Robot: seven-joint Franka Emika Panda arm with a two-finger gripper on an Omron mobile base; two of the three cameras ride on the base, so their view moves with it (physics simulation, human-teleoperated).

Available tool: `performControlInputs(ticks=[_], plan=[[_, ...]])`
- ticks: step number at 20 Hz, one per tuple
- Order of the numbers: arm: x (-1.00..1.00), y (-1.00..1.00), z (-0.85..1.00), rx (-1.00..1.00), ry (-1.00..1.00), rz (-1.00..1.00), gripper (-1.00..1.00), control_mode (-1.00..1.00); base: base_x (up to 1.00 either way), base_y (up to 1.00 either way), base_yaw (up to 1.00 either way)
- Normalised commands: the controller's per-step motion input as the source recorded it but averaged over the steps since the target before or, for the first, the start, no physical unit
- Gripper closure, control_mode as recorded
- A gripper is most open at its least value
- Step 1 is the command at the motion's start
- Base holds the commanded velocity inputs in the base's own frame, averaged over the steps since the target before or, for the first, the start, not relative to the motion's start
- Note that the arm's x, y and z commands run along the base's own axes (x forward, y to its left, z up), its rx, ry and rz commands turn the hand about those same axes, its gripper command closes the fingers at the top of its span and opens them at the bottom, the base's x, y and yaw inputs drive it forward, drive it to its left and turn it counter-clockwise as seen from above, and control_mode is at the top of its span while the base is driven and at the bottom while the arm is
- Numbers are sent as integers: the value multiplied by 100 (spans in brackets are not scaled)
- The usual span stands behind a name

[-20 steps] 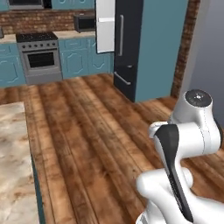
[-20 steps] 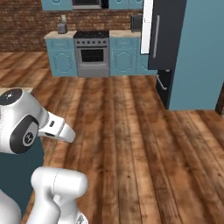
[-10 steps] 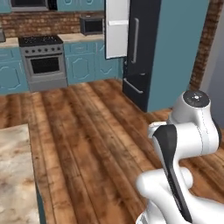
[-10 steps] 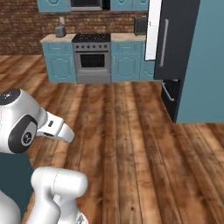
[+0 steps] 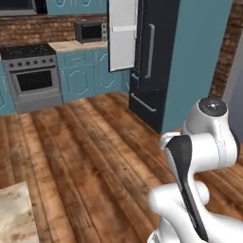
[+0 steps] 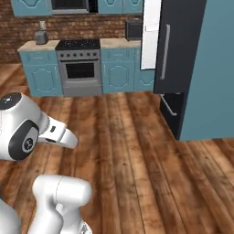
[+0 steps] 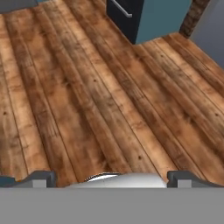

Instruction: Open the fridge, grab two sodas, and place both sodas inside the bowl with ice on the dining counter.

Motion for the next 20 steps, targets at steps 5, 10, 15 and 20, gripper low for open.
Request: performControlInputs(ticks=[5,10,15,20], plan=[[0,0,0,0,0,0,-100,100,100,66,-34],[0,0,0,0,0,0,-100,100,98,81,-35],[0,0,0,0,0,0,-100,100,95,86,-36],[0,0,0,0,0,0,-100,100,91,88,-36]])
